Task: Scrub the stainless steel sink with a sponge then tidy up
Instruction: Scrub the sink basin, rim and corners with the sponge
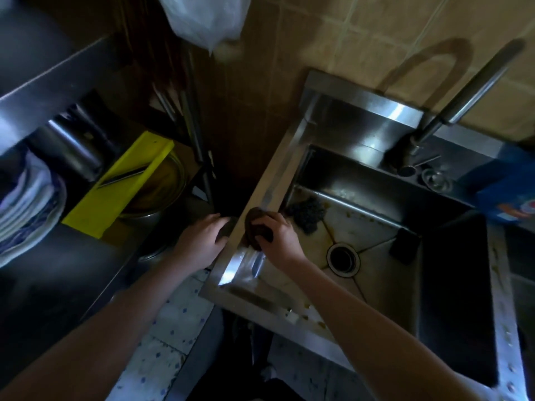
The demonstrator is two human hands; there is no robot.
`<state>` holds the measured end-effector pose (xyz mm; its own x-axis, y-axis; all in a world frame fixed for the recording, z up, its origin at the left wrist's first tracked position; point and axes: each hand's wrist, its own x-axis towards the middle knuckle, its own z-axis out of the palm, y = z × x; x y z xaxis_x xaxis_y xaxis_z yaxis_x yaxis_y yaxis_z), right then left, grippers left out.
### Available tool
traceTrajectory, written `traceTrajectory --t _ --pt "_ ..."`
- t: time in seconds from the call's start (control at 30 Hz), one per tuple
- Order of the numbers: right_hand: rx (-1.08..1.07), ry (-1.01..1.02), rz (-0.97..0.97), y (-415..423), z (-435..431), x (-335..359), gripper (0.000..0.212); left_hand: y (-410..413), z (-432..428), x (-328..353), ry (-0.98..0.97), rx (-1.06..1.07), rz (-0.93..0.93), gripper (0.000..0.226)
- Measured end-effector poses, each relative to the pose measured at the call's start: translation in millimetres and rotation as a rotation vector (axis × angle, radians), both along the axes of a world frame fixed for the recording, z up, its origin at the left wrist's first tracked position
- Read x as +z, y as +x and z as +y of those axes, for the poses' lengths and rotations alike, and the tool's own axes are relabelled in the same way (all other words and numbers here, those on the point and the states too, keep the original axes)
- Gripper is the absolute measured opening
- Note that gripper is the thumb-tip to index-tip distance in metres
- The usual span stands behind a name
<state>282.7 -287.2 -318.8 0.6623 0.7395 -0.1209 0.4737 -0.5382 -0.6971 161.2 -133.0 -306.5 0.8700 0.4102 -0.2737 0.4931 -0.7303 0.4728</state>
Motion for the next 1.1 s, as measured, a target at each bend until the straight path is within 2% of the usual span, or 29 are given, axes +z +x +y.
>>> traceTrajectory --t 0.43,0.6,0.77,0.93,1.1 --pt "0.220 -0.086 -0.082 -61.4 -24.1 3.8 0.043 -81.5 -40.7 -5.3 -0.087 0.095 -0.016 0.046" --pt "0.352 -0.172 -0.103 -72.9 -31.8 12.3 0.035 -87.1 -43.6 -5.5 -0.053 0.135 -0.059 0.038" --pt "0.293 -0.167 -0.044 -75.9 -50.7 13.7 0.050 -86.0 -51.6 0.2 -0.007 0.110 -0.045 0.039" --pt "0.277 -0.212 0.004 -66.9 -76.8 12.2 0.050 -79.2 -66.7 1.2 0.068 0.040 -0.040 0.040" --pt "0.226 -0.252 0.017 -61.0 -113.6 12.8 0.051 -74.6 -80.9 -0.2 0.065 0.025 0.020 0.042"
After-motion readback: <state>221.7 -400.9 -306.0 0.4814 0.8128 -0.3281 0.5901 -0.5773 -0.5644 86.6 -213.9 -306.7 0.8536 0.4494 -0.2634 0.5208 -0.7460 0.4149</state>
